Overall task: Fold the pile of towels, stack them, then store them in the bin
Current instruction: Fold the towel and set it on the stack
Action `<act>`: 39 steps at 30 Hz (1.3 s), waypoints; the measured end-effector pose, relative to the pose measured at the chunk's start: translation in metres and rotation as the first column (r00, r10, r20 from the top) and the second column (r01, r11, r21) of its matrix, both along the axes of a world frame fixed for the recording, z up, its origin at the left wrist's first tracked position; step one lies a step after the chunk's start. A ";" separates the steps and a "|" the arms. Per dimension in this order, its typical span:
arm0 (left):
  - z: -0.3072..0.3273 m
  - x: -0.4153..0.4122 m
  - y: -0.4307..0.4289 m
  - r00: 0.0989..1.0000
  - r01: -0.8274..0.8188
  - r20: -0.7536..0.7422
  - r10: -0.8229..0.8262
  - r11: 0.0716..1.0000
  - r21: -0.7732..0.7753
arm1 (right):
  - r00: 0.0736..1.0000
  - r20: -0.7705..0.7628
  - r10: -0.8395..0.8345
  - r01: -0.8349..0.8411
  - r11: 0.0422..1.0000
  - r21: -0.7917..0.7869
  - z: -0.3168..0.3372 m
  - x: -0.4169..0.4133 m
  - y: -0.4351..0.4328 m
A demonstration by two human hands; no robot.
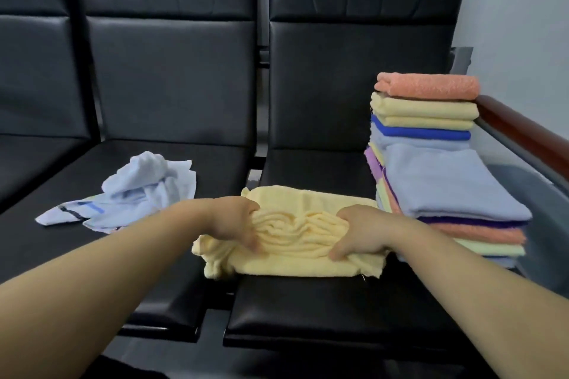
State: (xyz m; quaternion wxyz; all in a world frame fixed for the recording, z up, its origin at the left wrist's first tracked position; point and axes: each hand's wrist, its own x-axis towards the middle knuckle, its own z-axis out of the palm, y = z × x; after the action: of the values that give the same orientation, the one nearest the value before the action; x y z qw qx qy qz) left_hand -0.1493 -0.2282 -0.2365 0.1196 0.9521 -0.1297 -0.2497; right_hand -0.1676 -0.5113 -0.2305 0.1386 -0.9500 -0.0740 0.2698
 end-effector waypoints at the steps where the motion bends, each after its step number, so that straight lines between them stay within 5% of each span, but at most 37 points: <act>1: -0.004 0.003 -0.001 1.000 -0.031 -0.001 0.031 0.997 -0.068 | 0.998 -0.024 -0.053 0.054 0.997 0.049 0.001 0.001 -0.002; 7: -0.026 0.015 -0.012 0.975 -0.173 0.074 0.210 0.922 -0.347 | 0.960 0.151 -0.235 0.220 0.969 0.111 -0.021 0.015 0.006; 17: -0.012 0.010 -0.006 0.998 -0.056 -0.040 0.050 0.986 -0.156 | 0.967 -0.118 -0.227 0.247 0.948 0.201 -0.025 0.001 -0.006; 26: -0.014 0.029 0.006 0.959 -0.096 0.258 0.118 0.991 -0.095 | 0.925 0.106 -0.364 0.336 0.917 0.214 -0.015 0.005 0.001; 39: -0.038 0.045 -0.001 0.949 -0.108 0.275 0.151 0.980 -0.167 | 0.884 0.308 -0.351 0.331 0.936 0.119 -0.037 0.017 0.000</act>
State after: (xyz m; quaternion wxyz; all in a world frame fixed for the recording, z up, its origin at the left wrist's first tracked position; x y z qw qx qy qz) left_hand -0.1041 -0.2294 -0.2750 0.1870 0.9730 -0.1011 -0.0903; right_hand -0.1504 -0.5118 -0.2677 0.1994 -0.9746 0.0640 0.0788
